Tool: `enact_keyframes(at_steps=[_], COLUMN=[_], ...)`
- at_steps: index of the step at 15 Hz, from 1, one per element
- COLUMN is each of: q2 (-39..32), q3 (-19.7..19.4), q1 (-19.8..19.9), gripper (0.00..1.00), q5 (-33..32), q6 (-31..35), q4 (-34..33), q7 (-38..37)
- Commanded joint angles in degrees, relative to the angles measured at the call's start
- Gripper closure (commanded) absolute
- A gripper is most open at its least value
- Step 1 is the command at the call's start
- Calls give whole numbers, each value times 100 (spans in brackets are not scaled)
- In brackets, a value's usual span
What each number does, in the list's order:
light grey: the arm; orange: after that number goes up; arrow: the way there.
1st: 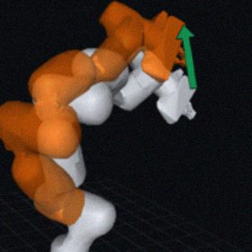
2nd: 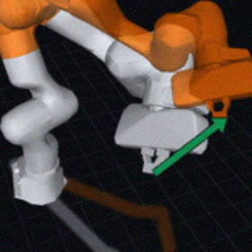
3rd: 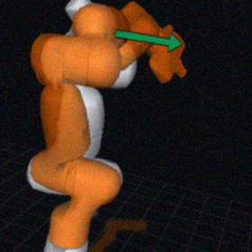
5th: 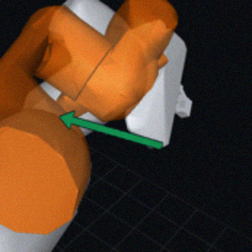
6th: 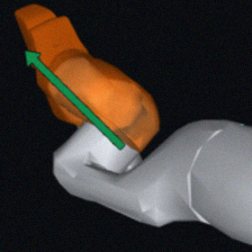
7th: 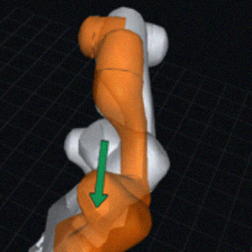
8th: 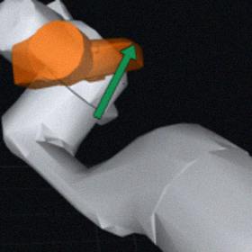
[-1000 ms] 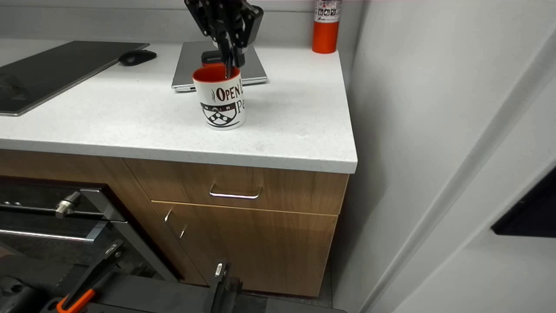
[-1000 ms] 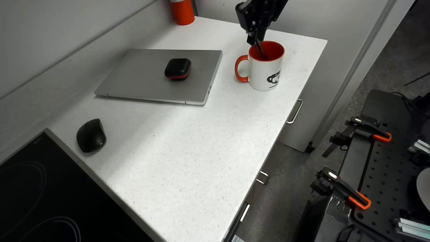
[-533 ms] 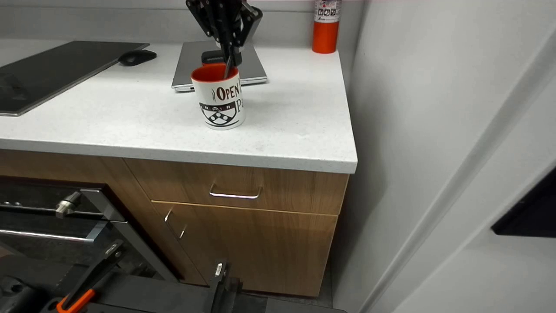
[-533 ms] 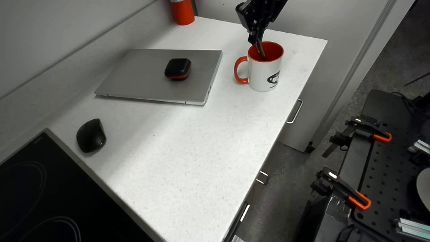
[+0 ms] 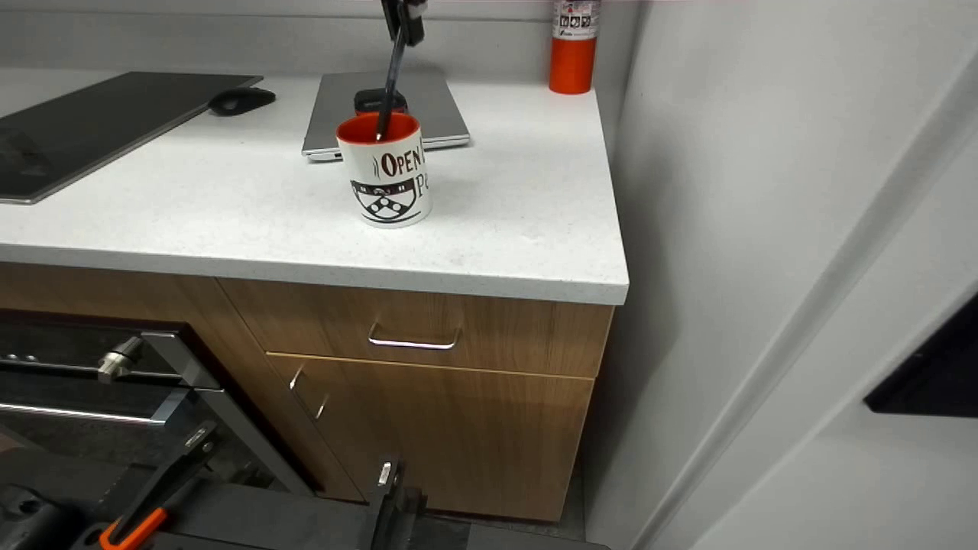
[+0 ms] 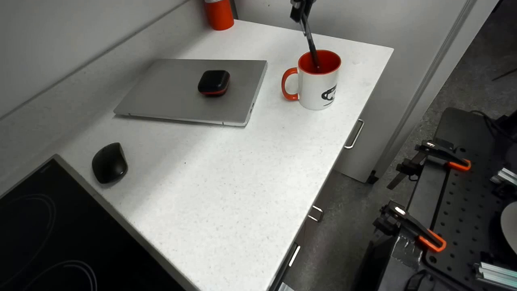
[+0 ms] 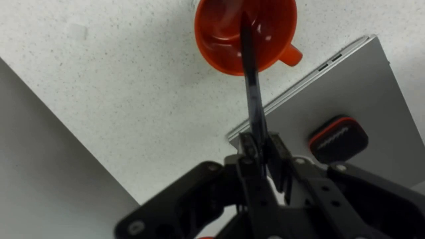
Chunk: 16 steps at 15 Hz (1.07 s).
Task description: Take the pen from the white cup and place it on the table
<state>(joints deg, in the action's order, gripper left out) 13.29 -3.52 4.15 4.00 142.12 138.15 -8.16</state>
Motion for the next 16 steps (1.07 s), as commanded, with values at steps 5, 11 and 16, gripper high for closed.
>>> enact_keyframes(at_steps=[5, 11, 16], q2=[-96, -108, -583], q3=[305, 167, 181], q1=[545, 448, 511], gripper=[99, 96, 99], q5=[-1390, -1483, -1662], q6=[-507, -646, -376], q4=[-851, -801, -1049], q7=[-1243, -1228, -1391])
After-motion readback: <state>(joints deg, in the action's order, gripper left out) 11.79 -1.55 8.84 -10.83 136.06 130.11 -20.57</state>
